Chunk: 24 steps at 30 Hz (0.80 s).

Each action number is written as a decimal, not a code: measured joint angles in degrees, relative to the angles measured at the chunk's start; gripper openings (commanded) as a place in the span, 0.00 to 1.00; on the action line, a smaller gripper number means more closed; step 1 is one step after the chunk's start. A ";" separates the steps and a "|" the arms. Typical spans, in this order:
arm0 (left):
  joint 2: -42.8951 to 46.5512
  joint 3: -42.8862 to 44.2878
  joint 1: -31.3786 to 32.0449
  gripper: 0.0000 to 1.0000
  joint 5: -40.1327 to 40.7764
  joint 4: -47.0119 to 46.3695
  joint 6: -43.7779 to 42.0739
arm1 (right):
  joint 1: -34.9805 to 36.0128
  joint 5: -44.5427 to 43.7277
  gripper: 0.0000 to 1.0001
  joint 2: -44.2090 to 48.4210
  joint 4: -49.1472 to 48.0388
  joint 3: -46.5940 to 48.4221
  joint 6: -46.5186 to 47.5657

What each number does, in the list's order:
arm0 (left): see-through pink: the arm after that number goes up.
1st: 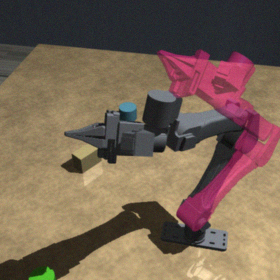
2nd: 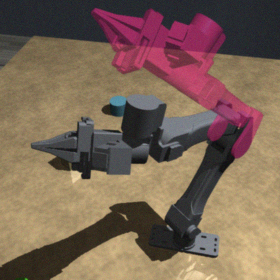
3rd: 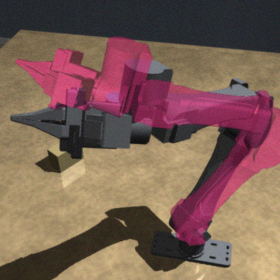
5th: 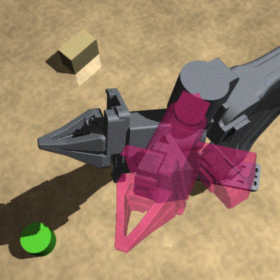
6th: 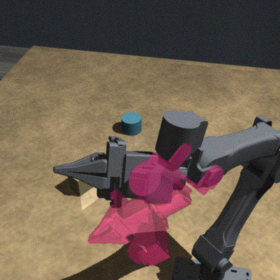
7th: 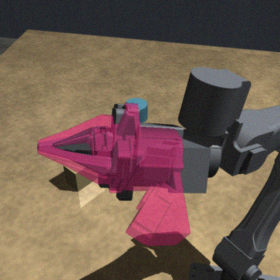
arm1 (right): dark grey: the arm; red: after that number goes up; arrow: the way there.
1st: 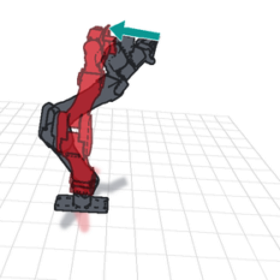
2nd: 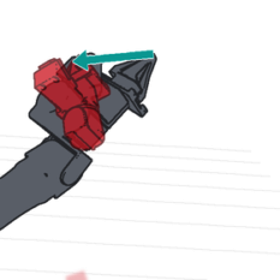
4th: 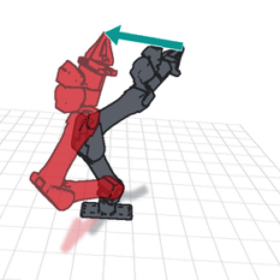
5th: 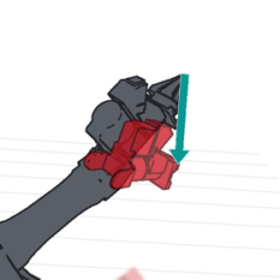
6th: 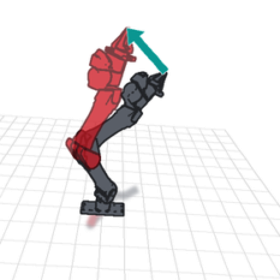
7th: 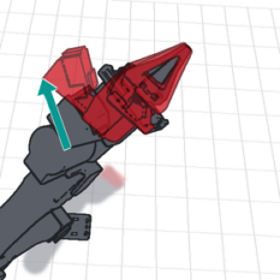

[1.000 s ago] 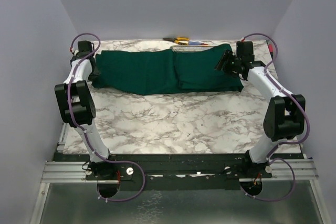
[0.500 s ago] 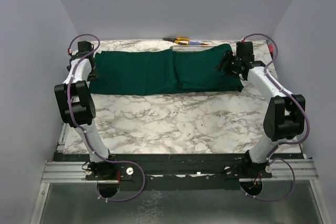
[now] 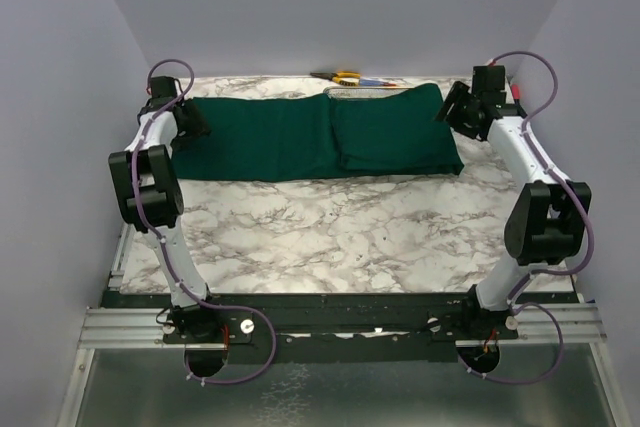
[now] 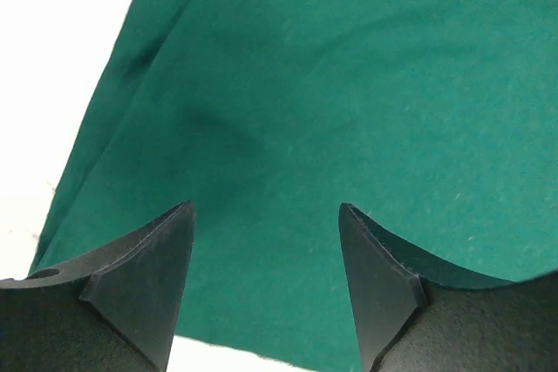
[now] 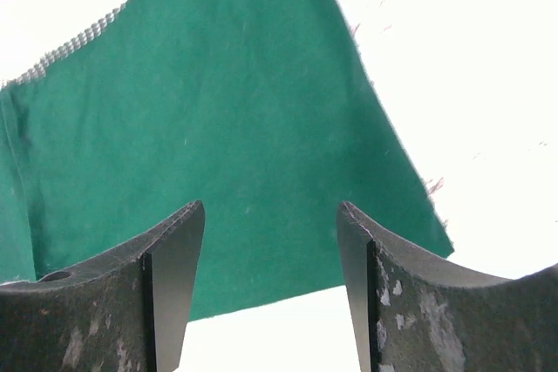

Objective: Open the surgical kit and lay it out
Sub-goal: Open the surgical kit at the center of the board.

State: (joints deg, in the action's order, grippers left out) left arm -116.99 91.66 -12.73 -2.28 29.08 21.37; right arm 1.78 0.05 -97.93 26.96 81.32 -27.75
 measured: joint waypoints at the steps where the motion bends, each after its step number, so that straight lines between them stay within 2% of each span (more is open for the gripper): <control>1: -1.33 1.25 0.00 0.69 -1.68 -0.68 0.02 | -0.50 -0.48 0.67 -0.46 0.17 1.07 0.17; 11: -11.98 14.86 0.13 0.68 -3.98 -4.70 -2.49 | -6.71 1.18 0.76 -14.75 2.08 14.78 5.18; 16: -14.47 15.58 0.17 0.68 -3.89 -5.18 -1.70 | -7.74 7.30 0.77 -20.15 3.34 18.86 8.94; 24: -16.00 15.93 0.35 0.67 0.31 -4.79 -1.68 | -7.34 18.45 0.73 -23.02 3.13 19.21 11.85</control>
State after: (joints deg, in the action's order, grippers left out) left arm -132.99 107.59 -12.38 -1.98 24.29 19.68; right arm -5.56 18.50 -120.95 30.09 100.53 -15.90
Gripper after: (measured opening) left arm 0.674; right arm 0.752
